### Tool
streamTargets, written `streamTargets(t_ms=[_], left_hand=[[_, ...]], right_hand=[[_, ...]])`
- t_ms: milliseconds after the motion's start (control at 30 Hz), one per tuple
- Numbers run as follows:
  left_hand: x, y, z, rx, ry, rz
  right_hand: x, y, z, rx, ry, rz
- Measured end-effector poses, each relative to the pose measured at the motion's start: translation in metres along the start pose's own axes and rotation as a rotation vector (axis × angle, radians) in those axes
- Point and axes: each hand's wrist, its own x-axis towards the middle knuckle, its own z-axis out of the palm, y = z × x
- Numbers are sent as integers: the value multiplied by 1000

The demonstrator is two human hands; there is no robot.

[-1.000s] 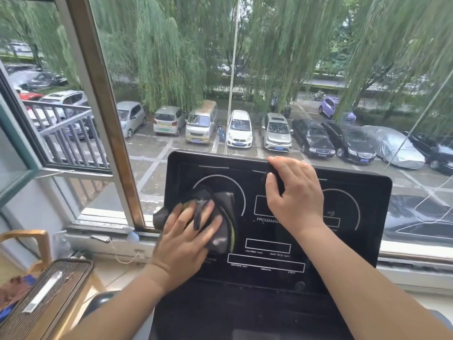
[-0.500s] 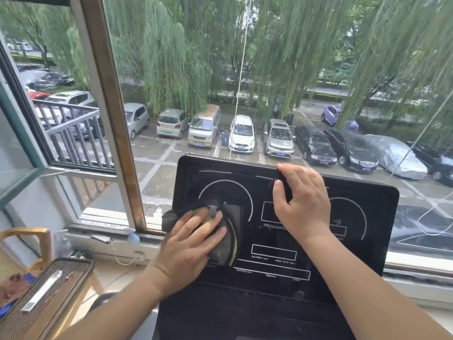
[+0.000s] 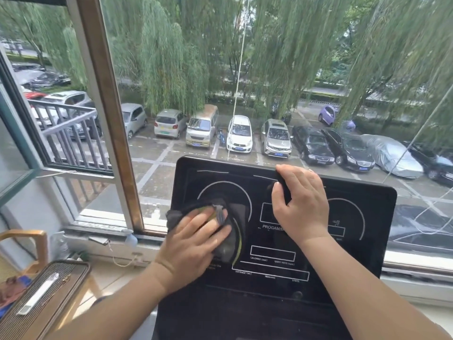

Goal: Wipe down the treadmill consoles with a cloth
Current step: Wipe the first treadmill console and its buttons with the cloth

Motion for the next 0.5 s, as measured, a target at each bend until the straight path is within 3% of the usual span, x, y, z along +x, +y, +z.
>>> streamTargets(t_ms=[100,300,367,500], left_hand=[[27,-37,-19,53,-9,54],[65,-19,-14,-32,156,-322],[56,4,-4,-54,142,-262],[45,-5,-9,-67,5,109]], right_hand=[[-1,-2,1,-2,14,-2],[-1,-2,2,1,17,6],[-1,-3,2,5,16,5],[0,-3,0,16,-6,16]])
